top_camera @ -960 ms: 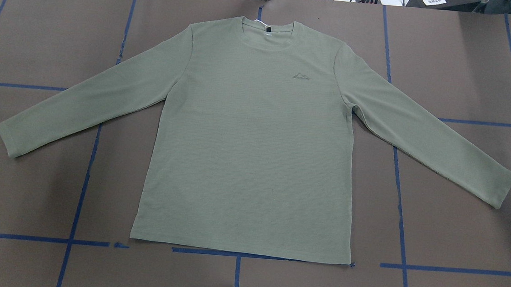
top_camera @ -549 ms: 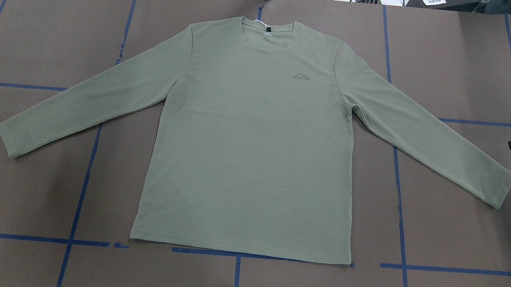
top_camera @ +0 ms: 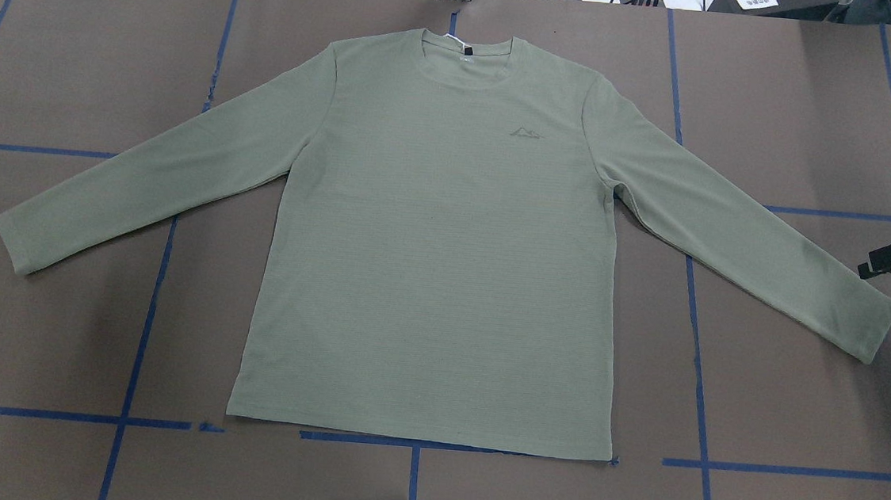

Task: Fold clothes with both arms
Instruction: 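Move the right gripper toward the sleeve cuff nearest it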

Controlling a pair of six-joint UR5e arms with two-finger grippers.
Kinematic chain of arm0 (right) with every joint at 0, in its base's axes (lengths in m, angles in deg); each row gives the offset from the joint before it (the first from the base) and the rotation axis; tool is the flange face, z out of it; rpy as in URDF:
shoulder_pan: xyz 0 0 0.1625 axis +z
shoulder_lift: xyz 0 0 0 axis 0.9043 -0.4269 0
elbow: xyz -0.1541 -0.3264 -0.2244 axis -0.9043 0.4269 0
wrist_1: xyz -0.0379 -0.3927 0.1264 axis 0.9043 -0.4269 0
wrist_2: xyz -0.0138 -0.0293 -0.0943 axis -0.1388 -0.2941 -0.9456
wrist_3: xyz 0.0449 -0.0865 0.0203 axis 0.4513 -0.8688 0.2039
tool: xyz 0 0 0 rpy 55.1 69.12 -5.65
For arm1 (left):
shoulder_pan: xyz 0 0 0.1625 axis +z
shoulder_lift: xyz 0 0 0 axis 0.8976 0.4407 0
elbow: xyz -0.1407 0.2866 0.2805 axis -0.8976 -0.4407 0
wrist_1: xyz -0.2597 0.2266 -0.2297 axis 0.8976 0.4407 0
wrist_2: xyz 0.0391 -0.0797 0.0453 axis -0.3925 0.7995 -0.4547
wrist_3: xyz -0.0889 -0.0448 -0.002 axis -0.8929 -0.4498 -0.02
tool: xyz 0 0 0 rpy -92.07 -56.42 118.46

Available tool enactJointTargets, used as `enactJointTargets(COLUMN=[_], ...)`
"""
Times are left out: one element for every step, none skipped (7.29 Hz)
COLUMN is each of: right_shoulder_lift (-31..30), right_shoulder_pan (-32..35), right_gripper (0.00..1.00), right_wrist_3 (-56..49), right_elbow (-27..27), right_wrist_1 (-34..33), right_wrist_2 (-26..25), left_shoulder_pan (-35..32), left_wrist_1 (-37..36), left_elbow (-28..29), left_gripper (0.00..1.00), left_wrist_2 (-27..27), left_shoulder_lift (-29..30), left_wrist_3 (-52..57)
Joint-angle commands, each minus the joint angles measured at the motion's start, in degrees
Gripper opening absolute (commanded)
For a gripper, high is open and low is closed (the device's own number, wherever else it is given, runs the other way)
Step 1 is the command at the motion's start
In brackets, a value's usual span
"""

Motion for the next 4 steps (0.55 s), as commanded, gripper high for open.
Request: enactJointTargets(right_shoulder_lift=[-1.0,-1.1,-1.3,-1.6], right_shoulder_pan=[-0.1,-0.1,-0.1,-0.1], right_gripper=[0.83,0.79,0.77,0.70], right_wrist_3=[2.3,2.2,2.0,2.1], right_elbow=[0.8,0.9,1.5,2.4], right_wrist_1=[0.1,0.0,0.0,0.1], right_wrist_2=[0.1,1.0,0.7,0.8], left_shoulder_pan=[0.0,0.0,0.0,0.0], left_wrist_1=[0.0,0.0,0.0,0.0], left_elbow=[-0.4,-0.4,-0.5,-0.5], left_gripper=[1.00,1.00,1.00,1.00], left_wrist_2=[-0.1,-0.2,-0.2,-0.2], left_shoulder_lift=[0.0,0.0,0.1,0.1], left_wrist_3=[-0.1,0.0,0.0,0.0])
